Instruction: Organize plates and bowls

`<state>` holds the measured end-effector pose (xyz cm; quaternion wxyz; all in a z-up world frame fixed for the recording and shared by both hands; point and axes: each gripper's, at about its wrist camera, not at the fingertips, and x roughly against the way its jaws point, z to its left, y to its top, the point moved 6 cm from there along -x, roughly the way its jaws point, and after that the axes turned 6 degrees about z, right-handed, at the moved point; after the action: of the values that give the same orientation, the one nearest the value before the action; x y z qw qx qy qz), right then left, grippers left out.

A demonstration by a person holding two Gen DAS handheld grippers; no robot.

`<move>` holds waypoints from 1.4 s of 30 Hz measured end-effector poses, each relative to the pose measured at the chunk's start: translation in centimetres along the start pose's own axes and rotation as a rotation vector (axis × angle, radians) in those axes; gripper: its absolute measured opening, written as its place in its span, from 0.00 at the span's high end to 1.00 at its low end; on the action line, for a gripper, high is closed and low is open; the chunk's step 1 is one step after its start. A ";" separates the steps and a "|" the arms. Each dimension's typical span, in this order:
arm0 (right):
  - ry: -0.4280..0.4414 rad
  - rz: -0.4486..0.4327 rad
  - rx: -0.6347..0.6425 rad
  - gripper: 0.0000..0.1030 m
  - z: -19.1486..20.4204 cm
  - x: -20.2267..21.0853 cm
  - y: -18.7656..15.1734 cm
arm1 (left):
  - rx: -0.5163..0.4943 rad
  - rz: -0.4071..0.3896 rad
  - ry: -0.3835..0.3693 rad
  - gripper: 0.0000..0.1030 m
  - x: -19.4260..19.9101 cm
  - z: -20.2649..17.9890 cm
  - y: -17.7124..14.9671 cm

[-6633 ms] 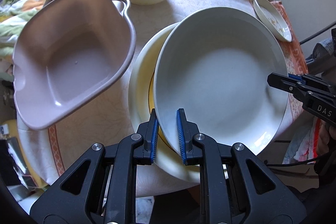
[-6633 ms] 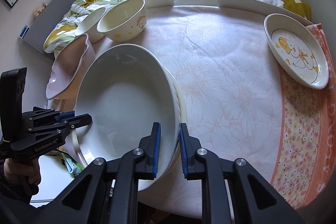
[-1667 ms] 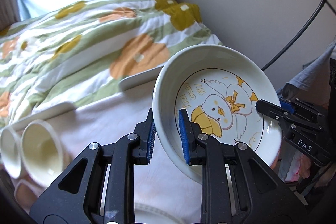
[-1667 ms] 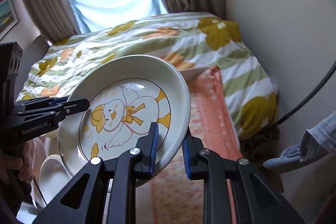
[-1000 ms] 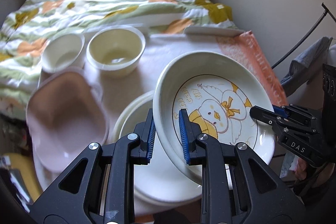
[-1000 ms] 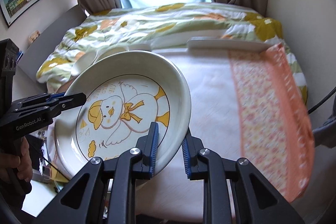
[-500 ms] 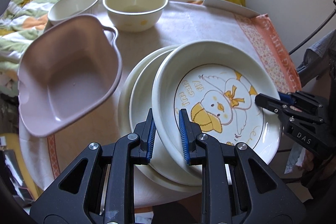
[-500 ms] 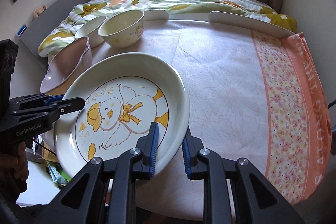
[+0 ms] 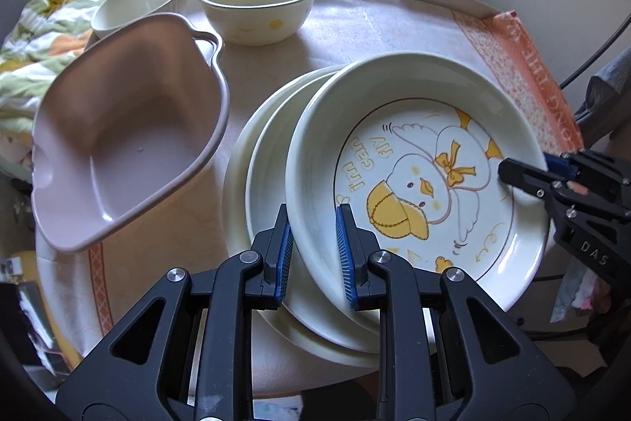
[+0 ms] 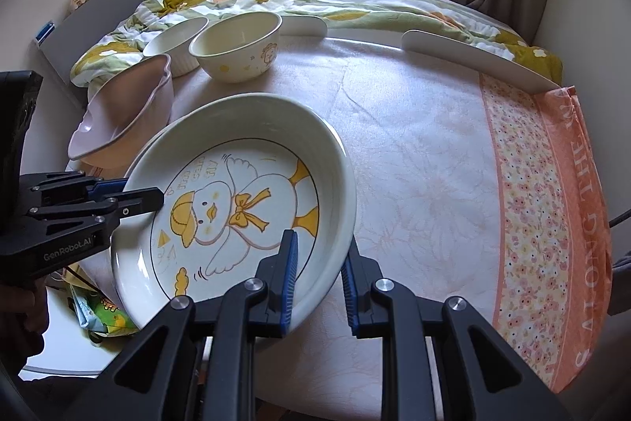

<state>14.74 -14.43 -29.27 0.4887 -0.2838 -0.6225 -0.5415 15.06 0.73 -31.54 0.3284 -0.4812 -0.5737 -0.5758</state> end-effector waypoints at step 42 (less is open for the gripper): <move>-0.076 -0.015 0.031 0.81 1.2 0.2 0.2 | -0.146 -0.062 0.354 0.81 2.1 -0.4 -0.3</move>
<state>14.44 -13.32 -28.95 0.4649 -0.2920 -0.6510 -0.5242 14.05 0.72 -29.61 0.3706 -0.3771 -0.4784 -0.7012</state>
